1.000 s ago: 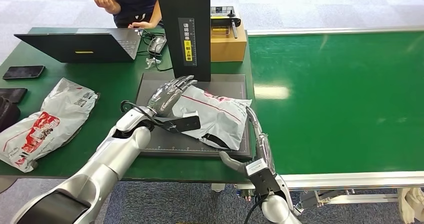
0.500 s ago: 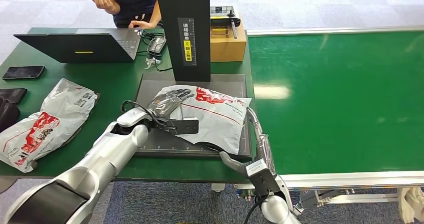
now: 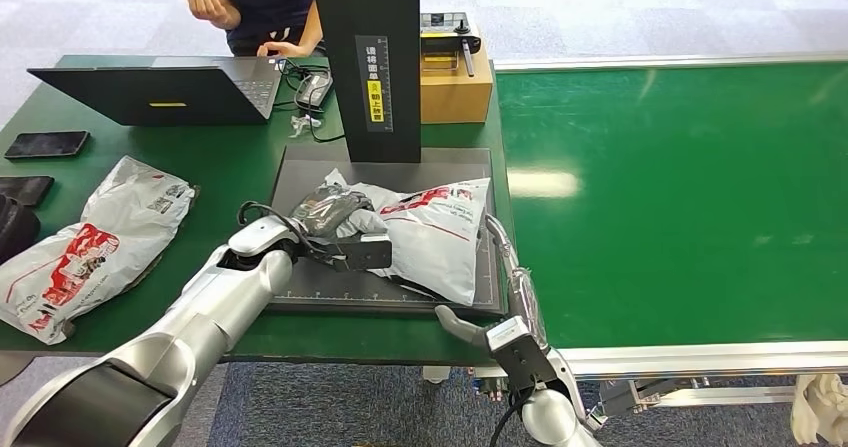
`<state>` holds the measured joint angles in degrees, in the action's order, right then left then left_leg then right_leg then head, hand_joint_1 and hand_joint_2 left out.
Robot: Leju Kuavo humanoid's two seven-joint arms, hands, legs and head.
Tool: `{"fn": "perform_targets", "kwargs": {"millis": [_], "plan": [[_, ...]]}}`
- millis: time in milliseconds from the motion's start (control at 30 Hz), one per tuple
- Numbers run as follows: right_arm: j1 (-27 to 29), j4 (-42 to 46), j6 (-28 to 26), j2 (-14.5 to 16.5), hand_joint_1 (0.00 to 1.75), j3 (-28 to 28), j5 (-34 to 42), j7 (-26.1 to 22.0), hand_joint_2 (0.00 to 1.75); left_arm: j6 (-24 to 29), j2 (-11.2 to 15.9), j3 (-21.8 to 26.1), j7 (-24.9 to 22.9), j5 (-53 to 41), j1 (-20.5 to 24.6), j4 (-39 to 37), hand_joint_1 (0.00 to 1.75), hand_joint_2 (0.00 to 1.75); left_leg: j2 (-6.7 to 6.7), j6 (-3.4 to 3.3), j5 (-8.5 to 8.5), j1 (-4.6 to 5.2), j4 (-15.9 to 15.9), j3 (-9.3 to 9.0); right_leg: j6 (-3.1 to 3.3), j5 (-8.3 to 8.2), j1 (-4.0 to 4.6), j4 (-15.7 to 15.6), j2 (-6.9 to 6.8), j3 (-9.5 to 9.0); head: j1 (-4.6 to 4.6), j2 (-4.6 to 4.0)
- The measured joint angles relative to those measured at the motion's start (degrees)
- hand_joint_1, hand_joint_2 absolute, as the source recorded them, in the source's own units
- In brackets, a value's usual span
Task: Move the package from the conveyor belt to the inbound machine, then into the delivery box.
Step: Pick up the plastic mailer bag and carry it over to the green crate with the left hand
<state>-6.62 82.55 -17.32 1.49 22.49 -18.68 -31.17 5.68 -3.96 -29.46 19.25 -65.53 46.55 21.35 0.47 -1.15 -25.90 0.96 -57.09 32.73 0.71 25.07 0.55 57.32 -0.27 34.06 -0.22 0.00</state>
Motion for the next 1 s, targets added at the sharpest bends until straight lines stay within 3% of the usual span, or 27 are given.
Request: {"fn": "perform_targets", "kwargs": {"millis": [300,500,667,1000], "plan": [[-0.3,0.0,0.0,0.0,0.0,0.0,0.2,0.0,1.75,4.9,0.7,1.5,2.5,4.3,-0.7,0.1,1.75,1.75,0.0,0.01,0.01,0.0,0.0,0.0,0.0,0.0,0.01,0.0,0.01,0.01,0.0,0.0],[-0.3,0.0,-0.5,0.0,0.0,0.0,1.1,0.0,1.75,7.1,1.2,5.7,7.5,12.3,-2.2,2.2,1.75,1.75,0.0,0.01,0.01,-0.01,0.0,0.02,0.0,0.0,0.01,0.0,0.01,0.03,0.0,0.0],[-0.2,-0.1,-1.0,-0.1,0.0,0.0,1.6,-0.1,1.75,7.1,1.9,9.7,9.8,18.2,-4.5,7.3,1.75,1.75,0.0,0.01,0.01,0.0,0.0,0.06,0.0,0.01,0.01,0.0,0.01,0.07,0.0,0.0],[-0.2,-0.8,-0.7,-0.2,0.0,1.0,2.3,-0.4,1.75,7.1,4.0,16.2,9.4,28.4,-11.5,22.4,1.75,1.75,0.07,0.02,0.0,-0.01,0.0,0.09,0.01,0.01,0.01,0.0,0.09,0.11,0.0,0.0]]}}
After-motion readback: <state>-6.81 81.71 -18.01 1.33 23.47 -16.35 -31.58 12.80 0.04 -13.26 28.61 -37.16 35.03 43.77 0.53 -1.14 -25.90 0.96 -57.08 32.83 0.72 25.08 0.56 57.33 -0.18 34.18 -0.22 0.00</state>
